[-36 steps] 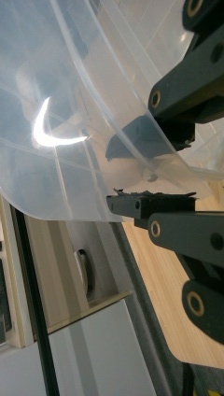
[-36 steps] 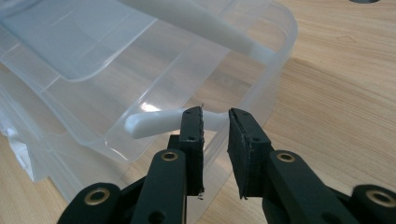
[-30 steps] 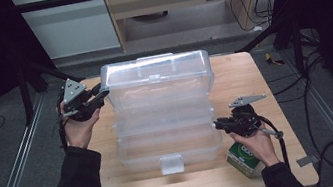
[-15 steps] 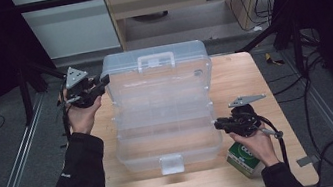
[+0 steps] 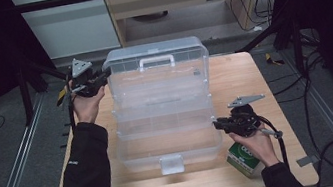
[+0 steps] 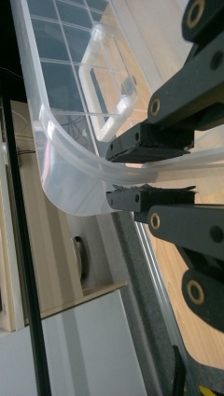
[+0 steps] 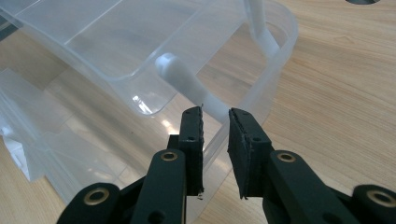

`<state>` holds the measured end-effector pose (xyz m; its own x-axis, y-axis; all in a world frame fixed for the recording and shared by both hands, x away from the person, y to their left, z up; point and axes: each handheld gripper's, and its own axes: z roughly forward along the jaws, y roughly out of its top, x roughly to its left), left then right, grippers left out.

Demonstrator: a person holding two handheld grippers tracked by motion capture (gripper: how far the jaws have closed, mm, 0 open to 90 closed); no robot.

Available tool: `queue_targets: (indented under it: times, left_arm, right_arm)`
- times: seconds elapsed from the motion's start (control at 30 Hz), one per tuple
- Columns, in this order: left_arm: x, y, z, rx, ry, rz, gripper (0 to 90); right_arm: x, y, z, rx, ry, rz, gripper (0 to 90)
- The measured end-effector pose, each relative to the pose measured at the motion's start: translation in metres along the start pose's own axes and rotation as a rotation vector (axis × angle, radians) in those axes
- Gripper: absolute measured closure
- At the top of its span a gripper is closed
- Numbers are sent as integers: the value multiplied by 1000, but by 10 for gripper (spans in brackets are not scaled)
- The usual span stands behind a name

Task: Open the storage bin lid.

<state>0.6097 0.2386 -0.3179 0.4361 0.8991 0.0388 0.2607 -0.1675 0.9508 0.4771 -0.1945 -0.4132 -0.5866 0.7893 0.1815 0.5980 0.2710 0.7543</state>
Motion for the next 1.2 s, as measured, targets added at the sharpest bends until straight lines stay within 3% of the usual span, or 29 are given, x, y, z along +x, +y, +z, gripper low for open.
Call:
queue_targets:
  times: [0.4,1.03,1.2]
  left_arm:
    - [6,0,25,31,22,-6,770]
    - [19,-14,59,71,34,-58,758]
    - [20,-13,71,128,53,-62,756]
  right_arm:
    - [1,1,0,8,-9,-8,751]
    - [-1,2,1,17,-14,-6,742]
    - [1,2,2,18,-28,-24,743]
